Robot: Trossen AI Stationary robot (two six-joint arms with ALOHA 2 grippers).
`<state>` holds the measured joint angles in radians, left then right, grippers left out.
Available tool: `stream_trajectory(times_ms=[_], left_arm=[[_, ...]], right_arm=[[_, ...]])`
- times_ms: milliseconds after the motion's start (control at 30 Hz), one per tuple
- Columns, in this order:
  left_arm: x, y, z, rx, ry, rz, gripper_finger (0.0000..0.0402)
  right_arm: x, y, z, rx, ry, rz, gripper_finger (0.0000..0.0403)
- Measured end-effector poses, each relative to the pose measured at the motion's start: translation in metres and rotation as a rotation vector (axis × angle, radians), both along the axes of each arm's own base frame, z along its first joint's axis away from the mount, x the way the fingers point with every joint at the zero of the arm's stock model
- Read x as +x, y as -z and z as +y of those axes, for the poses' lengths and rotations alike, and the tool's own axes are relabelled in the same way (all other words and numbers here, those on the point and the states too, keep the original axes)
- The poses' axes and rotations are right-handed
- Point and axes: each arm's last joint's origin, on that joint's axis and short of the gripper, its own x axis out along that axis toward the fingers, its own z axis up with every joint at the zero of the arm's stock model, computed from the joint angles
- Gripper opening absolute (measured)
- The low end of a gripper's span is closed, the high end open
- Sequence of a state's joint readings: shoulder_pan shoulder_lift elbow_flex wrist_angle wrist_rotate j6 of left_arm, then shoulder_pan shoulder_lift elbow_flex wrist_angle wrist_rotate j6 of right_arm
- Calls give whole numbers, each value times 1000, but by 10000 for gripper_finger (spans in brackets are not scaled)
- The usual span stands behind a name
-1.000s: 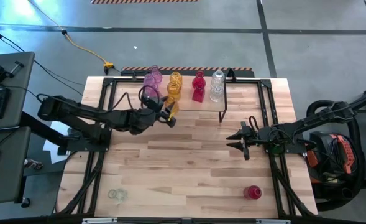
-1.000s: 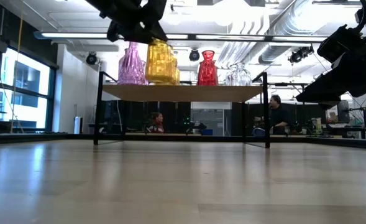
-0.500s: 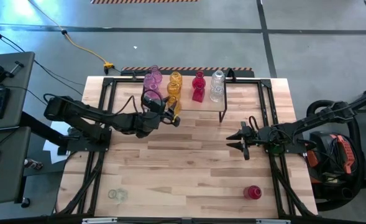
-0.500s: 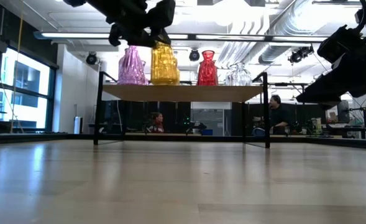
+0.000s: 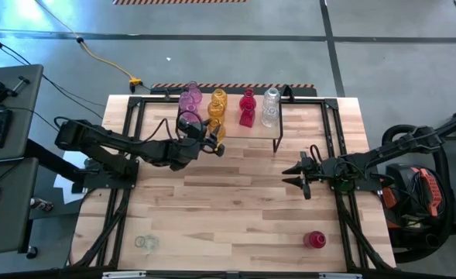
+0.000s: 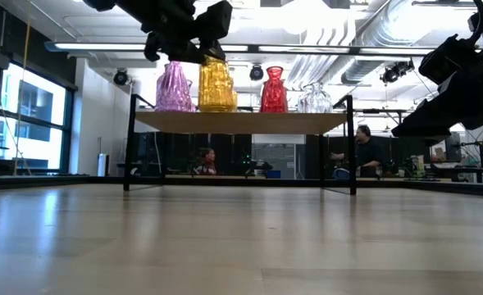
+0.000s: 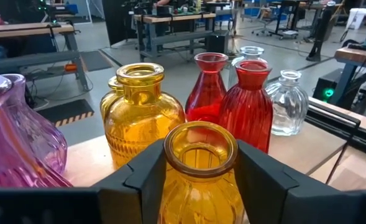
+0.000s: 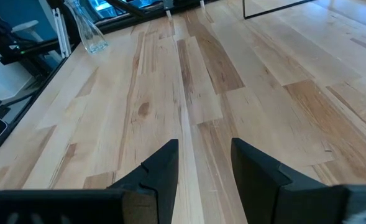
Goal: Sort vases onto shelf
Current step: Put the yellow vase on the shelf aligned with the other yellow vases
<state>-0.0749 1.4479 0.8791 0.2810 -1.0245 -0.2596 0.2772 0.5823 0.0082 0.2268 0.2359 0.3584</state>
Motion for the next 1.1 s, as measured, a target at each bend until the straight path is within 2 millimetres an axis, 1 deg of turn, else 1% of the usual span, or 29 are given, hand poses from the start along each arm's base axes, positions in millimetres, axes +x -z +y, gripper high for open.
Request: stream_trajectory(times_ms=[533,900,1100], left_arm=[[1,0,3,-12,17,-7,169],[1,1,10,-29,25,-14,210],[4,4,14,-40,25,-16,219]], right_arm=[[0,0,0,0,0,1,130],[0,0,0,0,0,1,130],[0,0,0,0,0,1,130]])
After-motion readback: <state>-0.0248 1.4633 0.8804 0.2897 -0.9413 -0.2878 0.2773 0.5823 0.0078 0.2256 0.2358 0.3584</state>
